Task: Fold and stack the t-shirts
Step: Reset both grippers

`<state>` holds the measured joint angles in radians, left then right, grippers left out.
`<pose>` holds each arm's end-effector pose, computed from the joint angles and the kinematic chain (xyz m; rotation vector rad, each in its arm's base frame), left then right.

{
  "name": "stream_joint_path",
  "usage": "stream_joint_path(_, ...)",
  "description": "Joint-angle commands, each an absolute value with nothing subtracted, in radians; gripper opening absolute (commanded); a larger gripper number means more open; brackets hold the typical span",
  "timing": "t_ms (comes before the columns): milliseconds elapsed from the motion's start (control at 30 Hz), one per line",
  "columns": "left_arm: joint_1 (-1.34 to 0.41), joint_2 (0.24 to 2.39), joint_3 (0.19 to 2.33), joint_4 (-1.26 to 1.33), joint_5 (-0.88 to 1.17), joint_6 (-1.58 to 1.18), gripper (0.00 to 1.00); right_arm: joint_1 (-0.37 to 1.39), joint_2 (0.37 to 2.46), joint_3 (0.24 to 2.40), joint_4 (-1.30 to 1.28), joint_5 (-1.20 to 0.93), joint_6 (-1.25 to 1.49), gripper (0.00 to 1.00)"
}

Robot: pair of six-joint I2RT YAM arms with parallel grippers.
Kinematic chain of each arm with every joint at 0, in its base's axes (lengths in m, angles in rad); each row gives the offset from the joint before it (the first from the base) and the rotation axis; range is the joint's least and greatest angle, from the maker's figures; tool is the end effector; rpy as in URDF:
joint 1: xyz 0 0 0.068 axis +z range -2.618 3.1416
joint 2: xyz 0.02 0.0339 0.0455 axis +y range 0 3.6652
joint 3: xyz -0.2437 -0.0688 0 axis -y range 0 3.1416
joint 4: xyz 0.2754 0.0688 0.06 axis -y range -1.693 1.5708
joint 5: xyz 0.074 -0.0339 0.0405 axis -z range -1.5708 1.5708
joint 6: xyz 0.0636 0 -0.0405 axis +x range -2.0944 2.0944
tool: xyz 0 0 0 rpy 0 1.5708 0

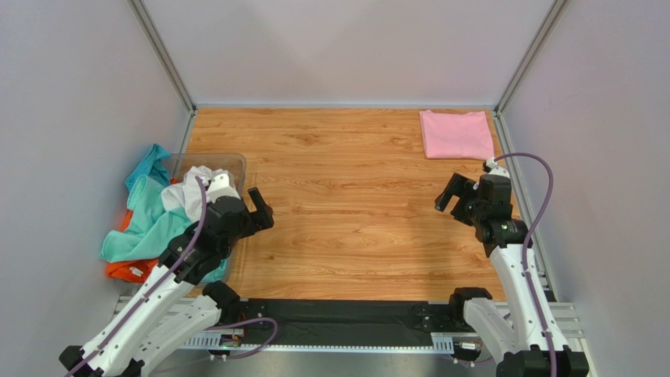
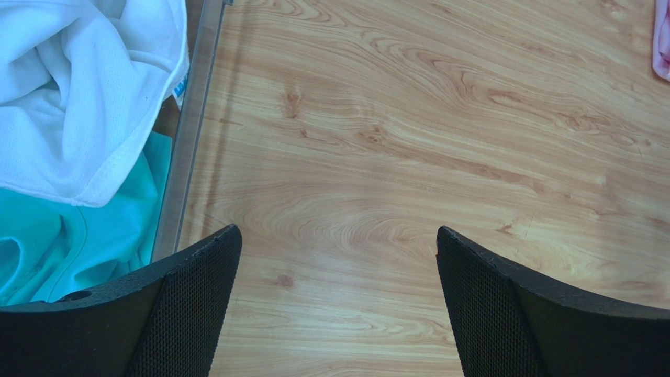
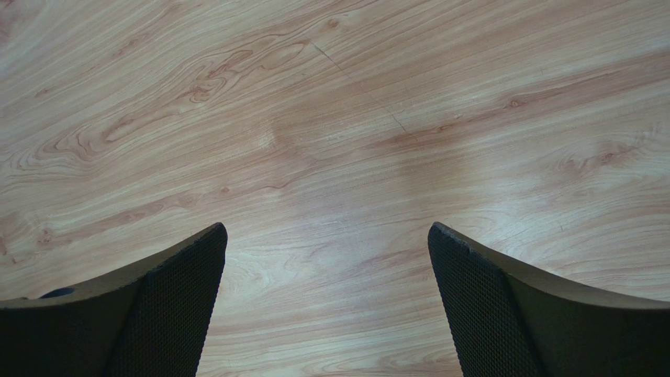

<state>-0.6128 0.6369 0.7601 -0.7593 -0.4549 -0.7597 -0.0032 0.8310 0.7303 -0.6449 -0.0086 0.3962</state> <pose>0.1760 -0.0896 0.2739 -0.4052 2.1101 -0.3003 0.2368 -0.0002 0.2322 0.4570 2.2802 0.2086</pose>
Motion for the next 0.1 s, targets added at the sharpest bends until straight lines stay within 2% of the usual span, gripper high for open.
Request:
stream_joint_path(0,-0.612,0.64,0.759,-0.75,-0.476,-0.779,1.0,-0.005,0.796,0.713,-0.598,-0.002,0.408,1.0)
stream_joint_path(67,-0.612,0.643,0.759,-0.752,-0.476,-0.779,1.0,-0.006,0.784,0.71,-0.595,-0.003,0.413,1.0)
